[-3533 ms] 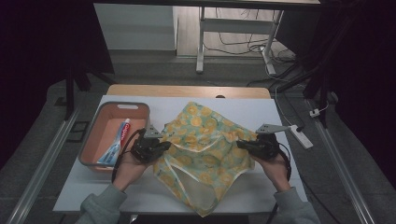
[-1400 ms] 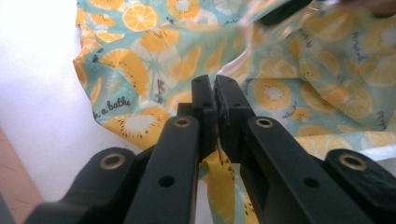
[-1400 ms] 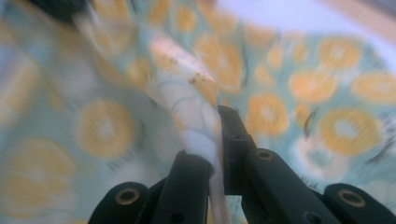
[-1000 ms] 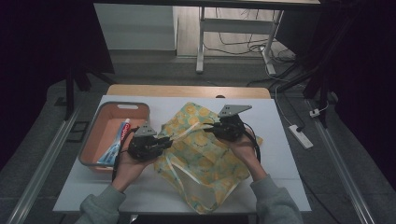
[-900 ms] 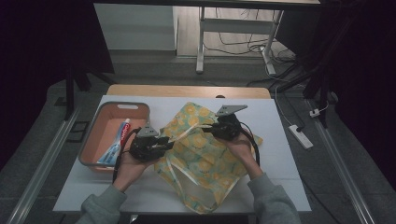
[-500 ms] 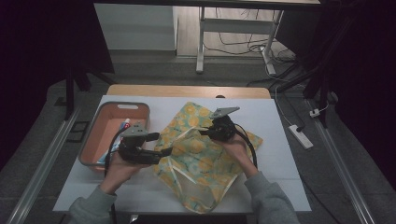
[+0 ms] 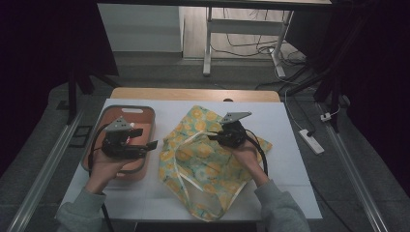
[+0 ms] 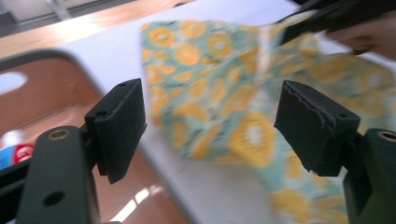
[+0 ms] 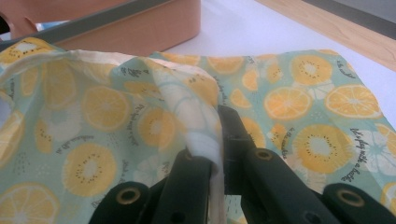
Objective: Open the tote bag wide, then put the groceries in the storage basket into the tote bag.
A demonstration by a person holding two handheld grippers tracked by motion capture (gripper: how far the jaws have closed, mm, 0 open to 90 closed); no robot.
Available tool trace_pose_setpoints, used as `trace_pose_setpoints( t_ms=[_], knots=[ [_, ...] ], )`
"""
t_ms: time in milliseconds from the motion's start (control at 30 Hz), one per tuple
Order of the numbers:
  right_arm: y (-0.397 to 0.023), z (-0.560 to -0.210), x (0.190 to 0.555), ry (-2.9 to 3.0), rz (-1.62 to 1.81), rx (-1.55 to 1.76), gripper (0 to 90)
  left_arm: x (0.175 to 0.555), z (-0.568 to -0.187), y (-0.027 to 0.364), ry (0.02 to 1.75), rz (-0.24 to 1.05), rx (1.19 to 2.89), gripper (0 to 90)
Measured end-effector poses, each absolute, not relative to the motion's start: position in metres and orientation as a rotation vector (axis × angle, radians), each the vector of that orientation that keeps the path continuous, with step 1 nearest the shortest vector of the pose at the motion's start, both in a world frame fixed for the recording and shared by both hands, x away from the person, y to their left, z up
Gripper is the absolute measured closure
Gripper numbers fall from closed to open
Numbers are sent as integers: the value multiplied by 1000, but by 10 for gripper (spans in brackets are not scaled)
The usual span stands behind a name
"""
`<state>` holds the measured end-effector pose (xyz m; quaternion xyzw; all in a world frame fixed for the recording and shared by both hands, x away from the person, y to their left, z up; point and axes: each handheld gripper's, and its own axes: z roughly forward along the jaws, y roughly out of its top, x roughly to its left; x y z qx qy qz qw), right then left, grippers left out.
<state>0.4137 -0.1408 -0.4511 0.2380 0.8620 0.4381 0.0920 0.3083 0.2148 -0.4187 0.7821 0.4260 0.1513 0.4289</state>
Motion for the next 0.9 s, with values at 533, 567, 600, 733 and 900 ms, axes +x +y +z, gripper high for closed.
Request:
trace_pose_setpoints(
  t_ms=[533,567,600,733,900],
  knots=[
    [-143,-449,410,2563,1301,682,894,332,-445,243,1276,435,2019,241],
    [-143,-450,411,2562,1302,686,894,334,-447,246,1293,435,2017,241],
    [-143,-450,411,2564,1307,689,894,335,-449,248,1310,438,2017,241],
    [-141,-451,411,2568,1309,686,894,343,-454,256,1369,428,2017,241],
    [-142,-449,410,2565,1331,682,894,359,-457,263,1452,427,2031,242]
  ],
)
